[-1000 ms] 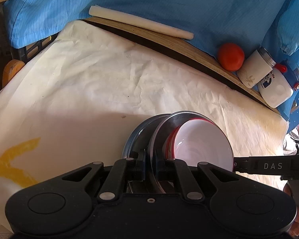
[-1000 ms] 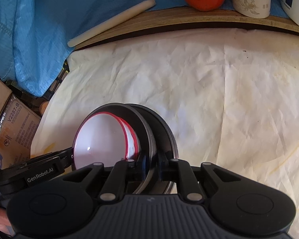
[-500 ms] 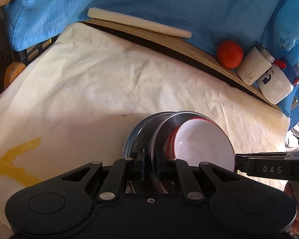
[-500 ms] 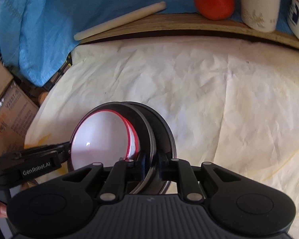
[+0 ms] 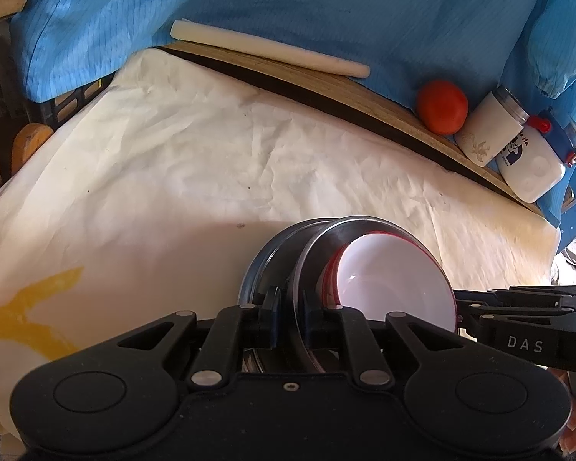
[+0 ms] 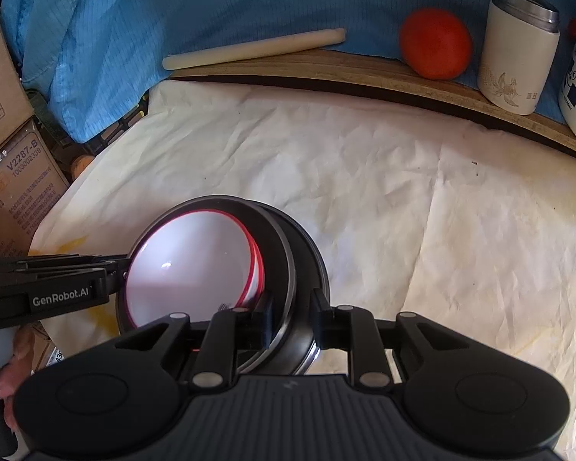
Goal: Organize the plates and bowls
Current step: 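Open the right tool while left tool opens off the bowl rim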
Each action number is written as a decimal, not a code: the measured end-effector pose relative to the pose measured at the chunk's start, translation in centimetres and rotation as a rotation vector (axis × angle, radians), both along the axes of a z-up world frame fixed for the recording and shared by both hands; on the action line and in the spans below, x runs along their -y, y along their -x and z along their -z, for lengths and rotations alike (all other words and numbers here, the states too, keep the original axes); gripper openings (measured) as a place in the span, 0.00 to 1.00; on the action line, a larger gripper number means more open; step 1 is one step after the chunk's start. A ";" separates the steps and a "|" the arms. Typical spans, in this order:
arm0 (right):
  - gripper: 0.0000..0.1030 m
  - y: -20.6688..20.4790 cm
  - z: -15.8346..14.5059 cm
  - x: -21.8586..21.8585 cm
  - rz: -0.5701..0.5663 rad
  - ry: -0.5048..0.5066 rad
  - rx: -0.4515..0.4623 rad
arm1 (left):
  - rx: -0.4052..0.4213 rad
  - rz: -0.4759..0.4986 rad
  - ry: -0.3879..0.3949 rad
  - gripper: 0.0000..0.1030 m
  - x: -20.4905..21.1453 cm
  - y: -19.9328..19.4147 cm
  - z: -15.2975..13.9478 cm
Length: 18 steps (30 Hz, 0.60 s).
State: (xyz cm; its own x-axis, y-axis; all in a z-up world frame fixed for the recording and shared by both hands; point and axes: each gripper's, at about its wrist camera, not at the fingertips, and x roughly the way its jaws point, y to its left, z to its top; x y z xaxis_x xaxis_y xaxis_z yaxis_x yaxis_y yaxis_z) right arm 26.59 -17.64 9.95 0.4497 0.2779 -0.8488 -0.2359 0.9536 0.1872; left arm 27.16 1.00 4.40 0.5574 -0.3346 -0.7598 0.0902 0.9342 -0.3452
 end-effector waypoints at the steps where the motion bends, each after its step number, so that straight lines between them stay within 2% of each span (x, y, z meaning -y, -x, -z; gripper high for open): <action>1: 0.22 0.0 0.0 0.0 0.000 -0.003 0.001 | 0.003 -0.001 -0.002 0.13 0.0 0.1 0.0; 11: 0.24 0.2 -0.2 0.1 -0.012 0.003 0.017 | 0.049 -0.002 -0.054 0.17 0.4 0.6 -0.4; 12: 0.30 0.3 -0.2 0.0 -0.008 0.015 0.025 | 0.052 -0.003 -0.056 0.18 0.4 0.7 -0.4; 13: 0.56 0.4 -0.2 -0.1 0.020 0.065 0.039 | 0.057 -0.007 -0.059 0.18 0.3 0.7 -0.4; 14: 0.72 0.5 -0.2 0.0 0.041 0.100 0.065 | 0.066 -0.012 -0.064 0.19 0.3 0.8 -0.5; 16: 0.78 0.6 -0.1 0.7 0.043 0.087 0.093 | 0.089 -0.011 -0.062 0.23 0.2 0.9 -0.7; 18: 0.83 0.5 -0.1 1.6 0.069 0.043 0.078 | 0.108 -0.032 -0.095 0.36 0.3 1.1 -0.8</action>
